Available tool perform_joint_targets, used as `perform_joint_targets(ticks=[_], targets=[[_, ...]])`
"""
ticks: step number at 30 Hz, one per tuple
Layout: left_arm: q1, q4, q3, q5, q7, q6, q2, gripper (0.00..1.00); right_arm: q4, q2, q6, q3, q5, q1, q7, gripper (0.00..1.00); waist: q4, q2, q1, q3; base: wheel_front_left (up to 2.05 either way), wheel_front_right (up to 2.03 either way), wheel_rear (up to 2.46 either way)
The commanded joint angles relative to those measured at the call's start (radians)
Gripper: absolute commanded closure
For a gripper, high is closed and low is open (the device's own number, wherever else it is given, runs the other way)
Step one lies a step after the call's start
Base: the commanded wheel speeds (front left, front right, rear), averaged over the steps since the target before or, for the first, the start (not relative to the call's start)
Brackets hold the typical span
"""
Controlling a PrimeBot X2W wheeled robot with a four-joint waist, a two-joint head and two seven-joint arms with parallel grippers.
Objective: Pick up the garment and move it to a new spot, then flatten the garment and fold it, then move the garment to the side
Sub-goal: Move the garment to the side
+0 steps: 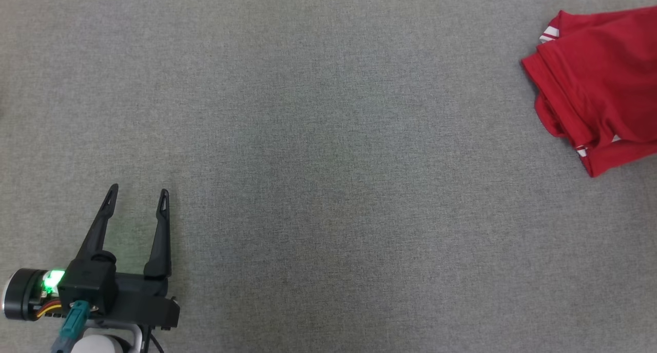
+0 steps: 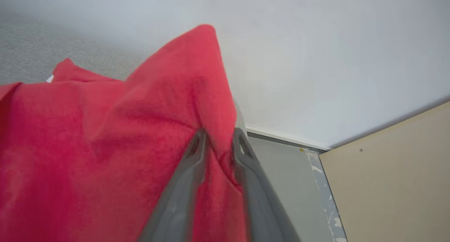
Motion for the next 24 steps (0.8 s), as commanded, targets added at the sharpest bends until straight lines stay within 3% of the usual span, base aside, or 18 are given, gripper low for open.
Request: perform_joint_targets(ticks=[1,6,13,18,24], targets=[[-0.015,-0.004,0.001,-0.002,-0.003,0.004,0.003,0.0,0.014,0.006,0.0,0.004,-0.009,-0.013,-0.013,0.0,0.002,-0.0002,0.0,-0.004,0.0,0.0,0.0],[-0.004,0.014,-0.003,-0.011,-0.009,0.012,-0.006,0.0,0.055,0.002,0.0,-0.022,-0.034,-0.053,-0.062,0.0,0.005,-0.0002,0.0,-0.048,0.0,0.0,0.0],[0.054,0.042,0.005,-0.029,-0.019,0.019,-0.011,0.0,0.039,0.073,0.0,-0.101,-0.015,-0.033,-0.116,0.0,0.002,-0.0002,0.0,-0.148,0.0,0.0,0.0],[0.108,0.046,0.009,-0.041,-0.026,0.029,-0.017,0.0,-0.142,0.088,0.0,-0.201,-0.048,0.06,-0.117,0.0,0.01,-0.0002,0.0,-0.221,0.0,0.0,0.0],[0.175,0.057,0.013,-0.053,-0.03,0.034,-0.015,0.0,-0.379,0.162,0.0,-0.421,-0.158,0.329,-0.116,0.0,0.035,-0.0002,0.0,-0.313,0.0,0.0,0.0]])
